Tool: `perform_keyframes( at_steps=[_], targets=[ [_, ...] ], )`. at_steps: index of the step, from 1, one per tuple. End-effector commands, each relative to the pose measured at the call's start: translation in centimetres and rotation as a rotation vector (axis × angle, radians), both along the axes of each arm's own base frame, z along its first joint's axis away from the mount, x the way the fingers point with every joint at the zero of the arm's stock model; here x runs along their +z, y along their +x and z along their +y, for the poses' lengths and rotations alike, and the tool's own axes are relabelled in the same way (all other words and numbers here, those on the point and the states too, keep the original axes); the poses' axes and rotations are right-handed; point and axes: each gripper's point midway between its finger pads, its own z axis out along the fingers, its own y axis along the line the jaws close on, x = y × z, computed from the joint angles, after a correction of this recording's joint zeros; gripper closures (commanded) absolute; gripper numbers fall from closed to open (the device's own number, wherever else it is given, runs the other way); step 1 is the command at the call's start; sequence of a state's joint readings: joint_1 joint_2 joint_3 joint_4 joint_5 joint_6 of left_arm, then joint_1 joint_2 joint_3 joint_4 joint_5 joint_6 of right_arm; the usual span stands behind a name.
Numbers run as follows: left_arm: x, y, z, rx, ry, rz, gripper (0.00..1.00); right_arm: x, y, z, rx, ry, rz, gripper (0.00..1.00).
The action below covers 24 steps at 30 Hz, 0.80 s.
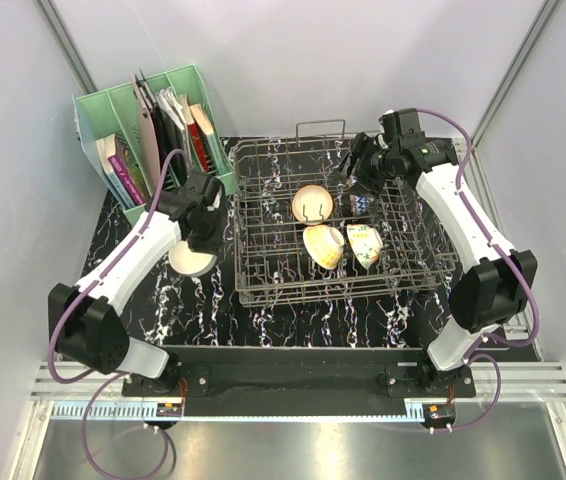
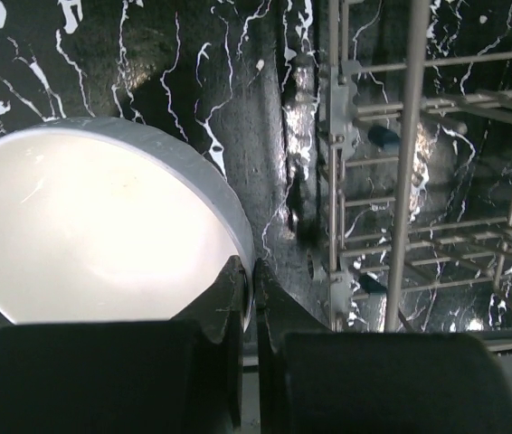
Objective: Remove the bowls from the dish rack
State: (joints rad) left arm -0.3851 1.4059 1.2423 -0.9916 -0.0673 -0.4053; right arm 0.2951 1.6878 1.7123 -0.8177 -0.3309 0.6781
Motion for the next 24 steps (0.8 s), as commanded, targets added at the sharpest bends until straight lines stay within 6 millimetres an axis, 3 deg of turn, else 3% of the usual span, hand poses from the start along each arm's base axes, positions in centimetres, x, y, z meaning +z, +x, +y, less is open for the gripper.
perform_keyframes(
  at_steps=[1, 8, 24],
  targets=[
    [-1.0, 1.4, -0.2, 0.045, -0.013, -0.018, 1.00, 1.2, -0.6, -0.8, -0.005, -0.001, -0.032, 0.33],
    [-3.9, 0.2, 0.2, 0.083, 0.005, 0.076, 1.00, 0.3, -0.9, -1.7, -0.018, 0.000, -0.007, 0.33],
    [-7.5, -1.9, 0.8, 0.171, 0.007, 0.139, 1.00, -0.2, -0.4, -2.4, -0.016, 0.021, 0.013, 0.33]
  ],
)
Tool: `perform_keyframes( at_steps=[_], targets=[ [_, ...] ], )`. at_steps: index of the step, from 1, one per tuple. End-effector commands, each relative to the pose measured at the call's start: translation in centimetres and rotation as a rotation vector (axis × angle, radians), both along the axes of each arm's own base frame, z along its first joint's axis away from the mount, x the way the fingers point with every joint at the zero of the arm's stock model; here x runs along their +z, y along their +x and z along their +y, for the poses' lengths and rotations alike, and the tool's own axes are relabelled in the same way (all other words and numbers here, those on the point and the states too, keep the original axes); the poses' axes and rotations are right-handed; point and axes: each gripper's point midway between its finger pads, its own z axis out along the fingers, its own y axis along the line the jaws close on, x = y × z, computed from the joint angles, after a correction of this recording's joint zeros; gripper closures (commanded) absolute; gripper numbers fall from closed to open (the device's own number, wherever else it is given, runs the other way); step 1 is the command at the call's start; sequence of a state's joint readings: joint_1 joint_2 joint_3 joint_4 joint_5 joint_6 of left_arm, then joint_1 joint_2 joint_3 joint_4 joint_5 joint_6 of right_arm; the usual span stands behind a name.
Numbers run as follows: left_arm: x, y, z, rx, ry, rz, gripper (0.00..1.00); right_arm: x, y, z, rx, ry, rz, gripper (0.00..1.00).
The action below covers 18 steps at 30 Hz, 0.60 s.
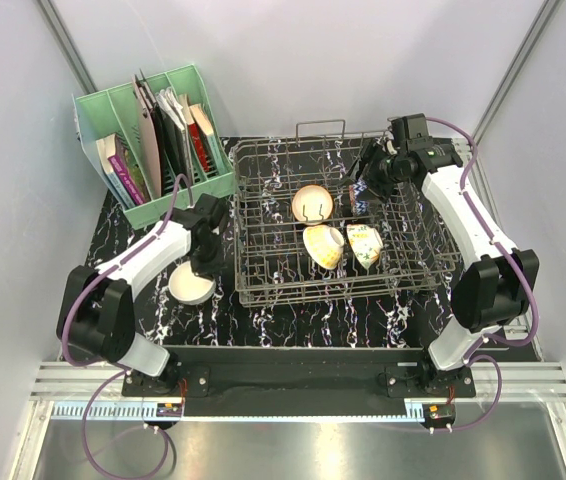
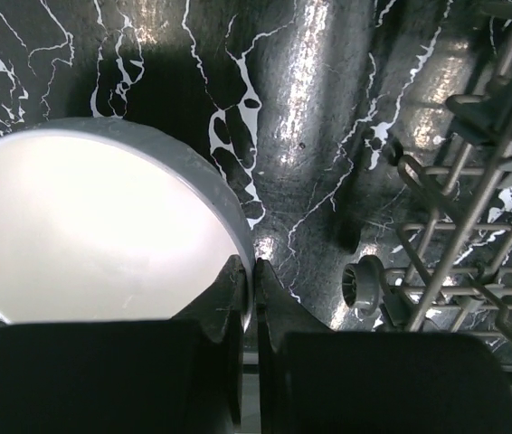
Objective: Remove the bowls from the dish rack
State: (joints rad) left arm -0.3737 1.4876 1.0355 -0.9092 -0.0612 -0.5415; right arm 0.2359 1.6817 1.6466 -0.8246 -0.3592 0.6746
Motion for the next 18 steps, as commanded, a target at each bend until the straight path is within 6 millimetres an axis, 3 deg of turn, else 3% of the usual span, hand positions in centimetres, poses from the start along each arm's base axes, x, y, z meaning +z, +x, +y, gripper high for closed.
perform_keyframes(
  at_steps=[1, 8, 15, 18],
  targets=[
    [0.0, 1.1, 0.0, 0.038, -0.005, -0.060, 1.00, 1.9, -0.3, -0.2, 0.020, 0.019, -0.053, 0.32],
    [-1.5, 1.1, 0.2, 0.056, 0.012, -0.036, 1.00, 1.6, -0.3, -0.4, 0.016, 0.023, -0.044, 0.32],
    [-2.8, 0.2, 0.1, 0.072, 0.003, -0.002, 0.68, 1.4, -0.1, -0.8, 0.008, 0.019, -0.042, 0.32],
    [-2.3, 0.3, 0.2, 0.078, -0.001, -0.024, 0.68, 1.2, -0.1, -0.8, 0.007, 0.019, -0.038, 0.32]
  ],
)
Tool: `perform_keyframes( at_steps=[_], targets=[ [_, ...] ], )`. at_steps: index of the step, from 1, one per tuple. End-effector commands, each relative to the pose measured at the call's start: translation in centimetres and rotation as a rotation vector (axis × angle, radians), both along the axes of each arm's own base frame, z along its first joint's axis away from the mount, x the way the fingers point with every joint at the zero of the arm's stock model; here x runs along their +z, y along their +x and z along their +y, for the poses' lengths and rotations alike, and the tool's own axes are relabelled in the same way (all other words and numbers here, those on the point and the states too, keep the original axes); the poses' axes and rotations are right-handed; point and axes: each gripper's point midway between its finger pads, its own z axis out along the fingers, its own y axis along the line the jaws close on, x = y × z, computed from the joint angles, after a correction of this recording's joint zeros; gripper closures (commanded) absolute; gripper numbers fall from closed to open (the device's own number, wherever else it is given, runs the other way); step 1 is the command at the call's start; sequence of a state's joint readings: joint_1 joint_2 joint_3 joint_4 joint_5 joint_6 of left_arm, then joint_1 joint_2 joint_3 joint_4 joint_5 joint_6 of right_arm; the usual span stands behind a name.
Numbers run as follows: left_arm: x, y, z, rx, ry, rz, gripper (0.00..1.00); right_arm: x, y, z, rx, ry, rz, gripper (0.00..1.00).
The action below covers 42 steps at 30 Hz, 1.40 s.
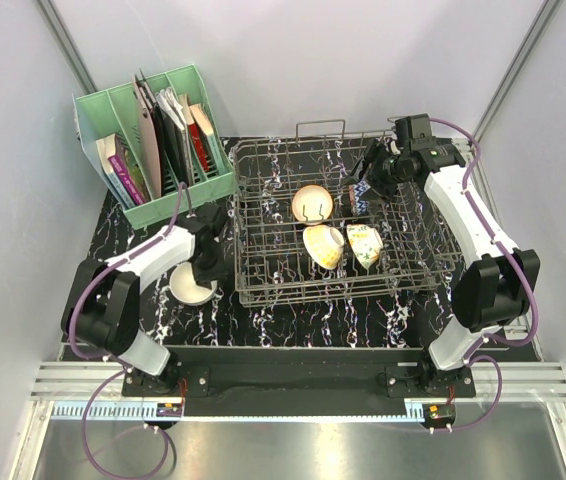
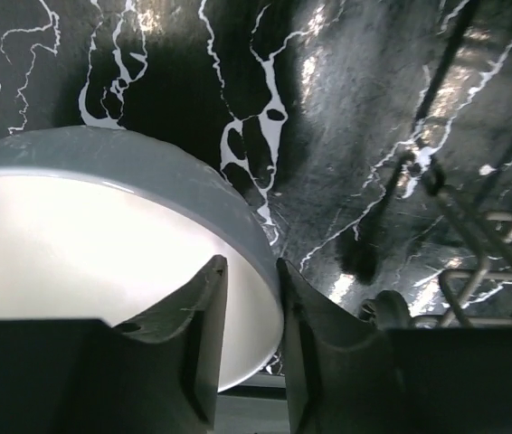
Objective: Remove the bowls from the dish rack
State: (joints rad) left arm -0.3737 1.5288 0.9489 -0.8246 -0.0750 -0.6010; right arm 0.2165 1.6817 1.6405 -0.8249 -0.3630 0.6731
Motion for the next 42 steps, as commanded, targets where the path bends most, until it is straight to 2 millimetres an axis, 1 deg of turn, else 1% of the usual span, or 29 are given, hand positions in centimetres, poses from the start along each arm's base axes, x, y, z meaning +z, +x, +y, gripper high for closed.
perform_keyframes(
  at_steps=[1, 3, 4, 6, 9, 11, 12, 14, 15, 16, 17, 18, 19, 20, 22, 23, 24, 25, 26, 27, 28, 29, 30, 31, 32, 33, 34, 37, 42],
  targets=[
    [1.2, 1.1, -0.1, 0.020, -0.021, -0.076, 0.67, 1.3, -0.4, 0.0, 0.020, 0.019, -0.039, 0.32],
    [2.4, 1.6, -0.1, 0.031, -0.027, -0.124, 0.55, 1.2, -0.4, 0.0, 0.022, 0.021, -0.037, 0.32],
    [3.7, 2.0, -0.1, 0.033, -0.041, -0.174, 0.46, 1.1, -0.4, 0.0, 0.023, 0.020, -0.036, 0.32],
    [5.7, 3.0, -0.2, 0.037, -0.059, -0.242, 0.45, 0.9, -0.4, 0.0, 0.021, 0.021, -0.028, 0.32],
    [8.8, 4.4, -0.1, 0.040, -0.067, -0.332, 0.38, 0.6, -0.4, 0.0, 0.023, 0.022, -0.020, 0.32],
    [10.1, 4.7, 0.7, 0.053, -0.034, -0.350, 0.37, 0.4, -0.4, 0.1, 0.023, 0.024, -0.012, 0.32],
    [11.6, 5.3, 0.7, 0.060, -0.037, -0.387, 0.37, 0.3, -0.4, 0.1, 0.023, 0.023, -0.009, 0.32],
    [13.6, 5.8, 0.8, 0.066, -0.041, -0.440, 0.37, 0.2, -0.4, -0.1, 0.021, 0.016, -0.013, 0.32],
    [15.5, 6.6, 0.6, 0.070, -0.061, -0.493, 0.37, 0.2, -0.4, -0.2, 0.015, 0.012, -0.013, 0.32],
    [16.5, 6.9, 0.2, 0.065, -0.083, -0.518, 0.38, 0.1, -0.3, -0.3, 0.014, 0.008, -0.014, 0.32],
    [18.7, 8.0, -0.5, 0.060, -0.126, -0.586, 0.38, 0.1, -0.4, -0.5, 0.008, 0.003, -0.016, 0.32],
    [19.6, 8.7, -1.3, 0.041, -0.162, -0.610, 0.39, -0.1, -0.3, -0.7, 0.000, -0.003, -0.013, 0.32],
    [20.5, 9.1, -2.9, 0.001, -0.238, -0.619, 0.39, -0.2, -0.4, -0.8, -0.002, -0.006, -0.012, 0.32],
    [22.1, 10.4, -4.5, -0.029, -0.305, -0.674, 0.39, -0.2, -0.4, -0.9, -0.005, -0.007, -0.010, 0.32],
    [21.7, 12.0, -7.7, -0.107, -0.414, -0.644, 0.39, -0.3, -0.4, -1.1, -0.008, -0.009, -0.009, 0.30],
    [23.2, 13.0, -9.2, -0.154, -0.443, -0.681, 0.39, -0.3, -0.4, -1.1, -0.011, -0.008, -0.009, 0.30],
    [20.9, 14.5, -10.4, -0.177, -0.428, -0.625, 0.39, -0.3, -0.4, -1.1, -0.011, -0.008, -0.007, 0.30],
    [20.7, 15.1, -11.4, -0.210, -0.432, -0.614, 0.38, -0.3, -0.4, -1.2, -0.013, -0.010, -0.009, 0.30],
    [22.0, 16.1, -12.6, -0.252, -0.441, -0.647, 0.37, -0.4, -0.4, -1.2, -0.018, -0.014, -0.009, 0.30],
    [21.6, 16.9, -13.3, -0.275, -0.441, -0.638, 0.35, -0.5, -0.4, -1.2, -0.017, -0.015, -0.010, 0.30],
    [20.0, 17.9, -14.2, -0.297, -0.434, -0.606, 0.34, -0.5, -0.3, -1.3, -0.019, -0.015, -0.010, 0.30],
    [20.8, 18.8, -15.0, -0.340, -0.426, -0.637, 0.33, -0.9, -0.4, -1.3, -0.021, -0.015, -0.001, 0.30],
    [20.7, 19.5, -15.4, -0.358, -0.416, -0.643, 0.33, -1.0, -0.5, -1.2, -0.020, -0.013, 0.004, 0.30],
    [19.0, 20.2, -15.8, -0.376, -0.396, -0.614, 0.33, -1.1, -0.6, -1.2, -0.025, -0.010, 0.009, 0.30],
    [19.8, 21.0, -16.2, -0.404, -0.384, -0.642, 0.32, -1.6, -0.7, -1.2, -0.024, -0.008, 0.021, 0.30],
    [19.6, 21.3, -16.5, -0.416, -0.370, -0.638, 0.32, -1.6, -0.8, -1.2, -0.025, -0.005, 0.025, 0.29],
    [18.4, 22.0, -16.5, -0.424, -0.337, -0.613, 0.27, -1.8, -0.9, -1.2, -0.030, -0.001, 0.032, 0.29],
    [17.1, 22.2, -16.7, -0.492, -0.283, -0.594, 0.27, -2.2, -1.3, -1.2, -0.027, 0.000, 0.044, 0.29],
    [13.9, 23.0, -16.9, -0.564, -0.185, -0.567, 0.26, -2.9, -1.7, -1.4, -0.036, 0.000, 0.067, 0.29]
  ],
)
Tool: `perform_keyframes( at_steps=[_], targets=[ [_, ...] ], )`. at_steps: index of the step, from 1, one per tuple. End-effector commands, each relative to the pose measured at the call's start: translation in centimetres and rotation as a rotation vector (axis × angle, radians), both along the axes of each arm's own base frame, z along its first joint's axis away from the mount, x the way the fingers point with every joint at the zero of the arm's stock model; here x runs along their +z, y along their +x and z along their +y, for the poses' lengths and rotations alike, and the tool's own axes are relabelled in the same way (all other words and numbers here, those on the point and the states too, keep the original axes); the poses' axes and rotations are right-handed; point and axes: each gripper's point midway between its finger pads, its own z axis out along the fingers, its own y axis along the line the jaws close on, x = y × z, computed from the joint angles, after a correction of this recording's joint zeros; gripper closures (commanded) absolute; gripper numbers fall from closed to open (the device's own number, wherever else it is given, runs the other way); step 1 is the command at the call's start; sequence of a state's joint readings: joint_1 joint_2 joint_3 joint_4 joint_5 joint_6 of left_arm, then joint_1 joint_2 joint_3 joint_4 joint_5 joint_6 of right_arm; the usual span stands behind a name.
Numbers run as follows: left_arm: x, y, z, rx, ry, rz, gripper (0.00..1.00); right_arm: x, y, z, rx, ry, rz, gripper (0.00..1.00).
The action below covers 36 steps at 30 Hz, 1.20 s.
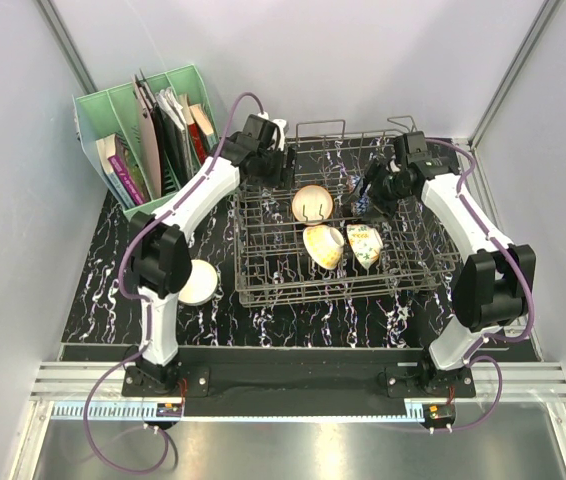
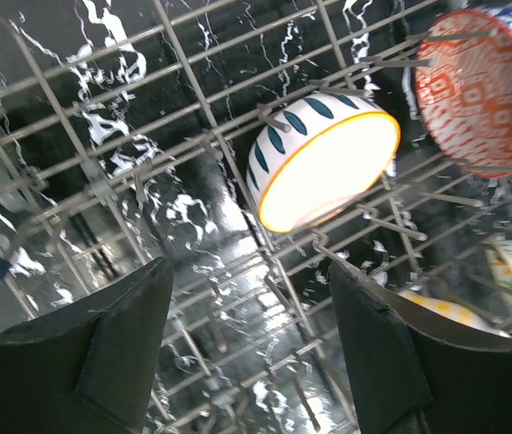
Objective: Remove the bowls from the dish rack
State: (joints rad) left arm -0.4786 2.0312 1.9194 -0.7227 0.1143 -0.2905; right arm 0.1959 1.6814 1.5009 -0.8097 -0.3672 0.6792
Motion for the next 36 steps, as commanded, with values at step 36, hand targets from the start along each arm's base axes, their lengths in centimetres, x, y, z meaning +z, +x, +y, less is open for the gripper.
perform_keyframes(
  at_steps=[36],
  targets=[
    [-5.0, 3.5, -5.7, -0.142, 0.133, -0.080, 0.35, 0.4, 0.7, -0.9, -0.034, 0.049, 0.004, 0.30]
  ],
)
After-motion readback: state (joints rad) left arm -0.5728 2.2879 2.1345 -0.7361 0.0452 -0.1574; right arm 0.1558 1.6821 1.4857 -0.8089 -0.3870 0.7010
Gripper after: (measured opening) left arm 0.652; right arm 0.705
